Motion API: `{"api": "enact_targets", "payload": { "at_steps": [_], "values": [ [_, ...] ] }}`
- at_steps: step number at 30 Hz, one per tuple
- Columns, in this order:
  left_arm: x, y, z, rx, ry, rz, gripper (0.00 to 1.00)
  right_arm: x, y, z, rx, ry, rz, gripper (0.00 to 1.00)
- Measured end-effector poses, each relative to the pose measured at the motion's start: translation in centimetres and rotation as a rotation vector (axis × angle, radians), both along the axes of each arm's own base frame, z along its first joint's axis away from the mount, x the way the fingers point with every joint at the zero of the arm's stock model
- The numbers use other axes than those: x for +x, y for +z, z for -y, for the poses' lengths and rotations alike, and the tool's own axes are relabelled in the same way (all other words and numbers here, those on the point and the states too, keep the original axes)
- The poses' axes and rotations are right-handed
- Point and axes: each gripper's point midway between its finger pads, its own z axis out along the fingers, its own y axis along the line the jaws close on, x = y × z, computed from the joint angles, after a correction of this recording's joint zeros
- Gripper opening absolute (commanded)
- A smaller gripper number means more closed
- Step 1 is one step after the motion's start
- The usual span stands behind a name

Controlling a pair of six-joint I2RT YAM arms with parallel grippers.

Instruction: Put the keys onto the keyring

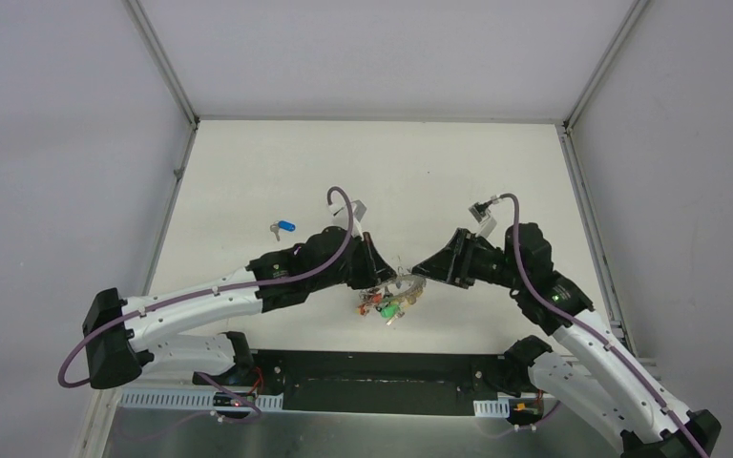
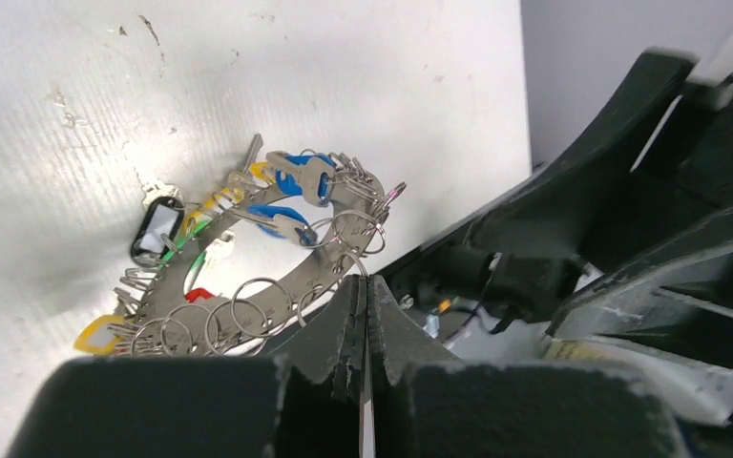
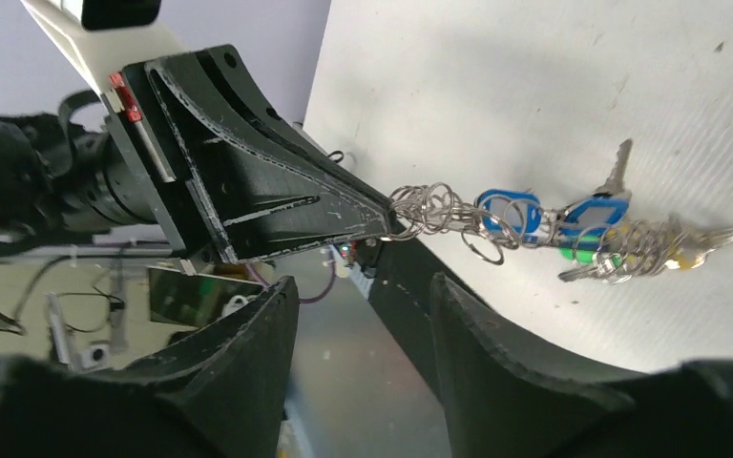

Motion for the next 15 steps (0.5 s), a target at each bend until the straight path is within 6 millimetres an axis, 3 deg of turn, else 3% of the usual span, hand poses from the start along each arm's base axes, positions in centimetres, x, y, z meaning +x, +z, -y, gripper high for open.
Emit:
{"api": "enact_targets", "payload": {
  "at_steps": [8, 12, 15],
  "values": [
    [0.0, -1.3, 0.0, 0.181, -0.132, 0.060, 0.01, 0.1, -0.5, 0.9, -0.125, 0.074, 0.201, 0.57],
    [0.0, -2.5, -0.6, 0.235, -0.159, 0.053, 0.15, -0.1, -0.9, 1.1, -0.165, 0.131, 0.298, 0.59],
    [0.0, -2.6, -0.6, 0.242, -0.176, 0.064, 0.19, -0.3, -0.9, 1.3, -0.183, 0.173, 0.397, 0.61]
  ]
}}
